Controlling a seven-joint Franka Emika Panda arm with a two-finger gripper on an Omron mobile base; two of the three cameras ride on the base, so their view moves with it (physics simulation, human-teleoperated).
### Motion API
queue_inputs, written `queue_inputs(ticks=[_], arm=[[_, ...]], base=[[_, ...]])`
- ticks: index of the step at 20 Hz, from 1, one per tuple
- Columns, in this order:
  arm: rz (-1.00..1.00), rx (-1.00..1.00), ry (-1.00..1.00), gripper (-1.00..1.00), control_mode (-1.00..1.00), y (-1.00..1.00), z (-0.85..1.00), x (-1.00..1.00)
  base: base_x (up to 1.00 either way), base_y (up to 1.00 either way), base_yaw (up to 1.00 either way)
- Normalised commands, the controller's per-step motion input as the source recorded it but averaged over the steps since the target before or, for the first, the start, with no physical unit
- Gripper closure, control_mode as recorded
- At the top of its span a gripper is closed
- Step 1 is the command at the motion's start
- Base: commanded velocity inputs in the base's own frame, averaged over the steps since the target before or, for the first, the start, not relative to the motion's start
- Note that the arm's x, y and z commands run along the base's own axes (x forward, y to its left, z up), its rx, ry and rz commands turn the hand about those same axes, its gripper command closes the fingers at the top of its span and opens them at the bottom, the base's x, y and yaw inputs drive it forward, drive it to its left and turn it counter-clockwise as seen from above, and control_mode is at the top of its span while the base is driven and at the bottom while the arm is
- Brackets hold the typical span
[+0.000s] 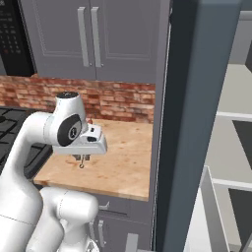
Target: Store the kebab skewer in the freezer for long-term storage. Close the freezer door after placing the cooked food.
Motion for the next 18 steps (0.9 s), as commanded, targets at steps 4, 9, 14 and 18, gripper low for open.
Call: queue_inputs(ticks=[4, 9, 14, 18], arm=[[0.00, 0.02, 0.02, 1.00, -1.00, 0.00, 0.35, -0.06], [-0.06, 0.17, -0.03, 1.00, -1.00, 0.00, 0.00, -0.05], [-0.15, 0.12, -0.02, 1.00, -1.00, 0.00, 0.02, -0.05], [-0.17, 0.01, 0.01, 1.00, -1.00, 0.00, 0.02, -0.01]], base=[[0.00, 0.00, 0.00], [0.00, 0.00, 0.00], [0.00, 0.00, 0.00], [0.00, 0.00, 0.00]])
